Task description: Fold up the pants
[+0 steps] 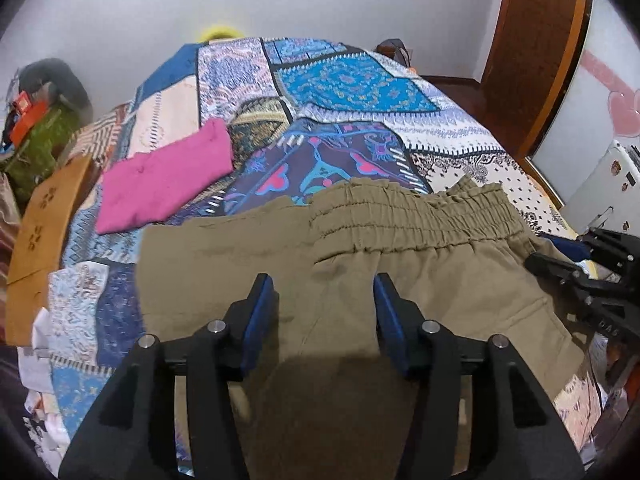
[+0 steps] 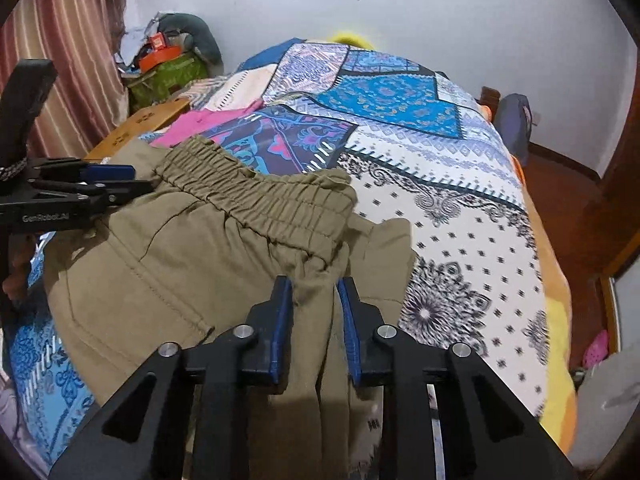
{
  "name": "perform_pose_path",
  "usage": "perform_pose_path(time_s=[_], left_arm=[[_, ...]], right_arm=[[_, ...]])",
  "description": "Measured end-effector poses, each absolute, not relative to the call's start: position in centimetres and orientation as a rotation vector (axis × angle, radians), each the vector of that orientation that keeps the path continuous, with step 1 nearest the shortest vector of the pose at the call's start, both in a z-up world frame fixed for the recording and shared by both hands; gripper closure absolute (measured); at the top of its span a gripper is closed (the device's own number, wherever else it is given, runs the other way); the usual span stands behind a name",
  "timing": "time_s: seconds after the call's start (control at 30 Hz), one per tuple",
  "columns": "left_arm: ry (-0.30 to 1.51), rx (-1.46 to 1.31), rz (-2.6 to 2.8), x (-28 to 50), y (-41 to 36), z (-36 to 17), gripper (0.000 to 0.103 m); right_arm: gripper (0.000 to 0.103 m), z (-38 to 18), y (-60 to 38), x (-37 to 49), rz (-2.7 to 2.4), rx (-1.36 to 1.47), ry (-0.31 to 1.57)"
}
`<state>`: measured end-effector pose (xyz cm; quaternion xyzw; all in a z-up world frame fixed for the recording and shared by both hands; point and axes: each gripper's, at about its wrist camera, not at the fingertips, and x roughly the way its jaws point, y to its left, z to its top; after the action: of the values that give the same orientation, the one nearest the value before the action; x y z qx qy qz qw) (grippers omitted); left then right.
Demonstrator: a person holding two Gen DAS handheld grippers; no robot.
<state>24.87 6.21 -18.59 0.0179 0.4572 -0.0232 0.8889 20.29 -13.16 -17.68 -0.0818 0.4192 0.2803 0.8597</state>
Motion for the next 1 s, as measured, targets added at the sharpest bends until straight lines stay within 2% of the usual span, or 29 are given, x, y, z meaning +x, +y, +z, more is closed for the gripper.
perform_pose_path(time_s=[0.1,0.17,0.2,0.27,0.3,0.37,0.47,0.8,1.0], left_arm=[[0.923,0.045,-0.029,23.4,7.0,-17.2,0.050],[0.906,0.042,-0.010,22.4,7.6,-16.3,0.049],[0.896,0.038,-0.002,21.8,8.0,-15.9,0.048],[0.885,0.025,0.014,20.8,9.1,-15.1,0.039],[0.880,0.020,0.022,20.4,9.4,-14.9,0.030],[0.863,-0.001,0.039,19.4,10.6,-14.6,0.023],[0.879,-0.037,0.051,18.5,12.1,-15.0,0.018],[1.009,-0.239,-0.010,18.5,14.8,-20.1,0.018],[1.032,-0.314,-0.060,19.9,15.1,-21.3,0.018]], right_arm=[[0.075,-16.5,-14.0,19.7,0.581,-0.179,0.867],[0.060,-15.5,-14.9,19.2,0.567,-0.163,0.850],[0.056,-15.0,-15.4,18.9,0.559,-0.149,0.839],[0.044,-14.4,-15.8,18.6,0.548,-0.127,0.827],[0.041,-14.1,-16.0,18.4,0.545,-0.118,0.824],[0.036,-13.8,-16.3,18.0,0.545,-0.110,0.819],[0.028,-13.9,-16.3,17.4,0.548,-0.117,0.820],[0.026,-18.3,-17.1,18.1,0.524,-0.002,0.951],[0.024,-19.9,-17.7,19.5,0.562,0.091,1.003]])
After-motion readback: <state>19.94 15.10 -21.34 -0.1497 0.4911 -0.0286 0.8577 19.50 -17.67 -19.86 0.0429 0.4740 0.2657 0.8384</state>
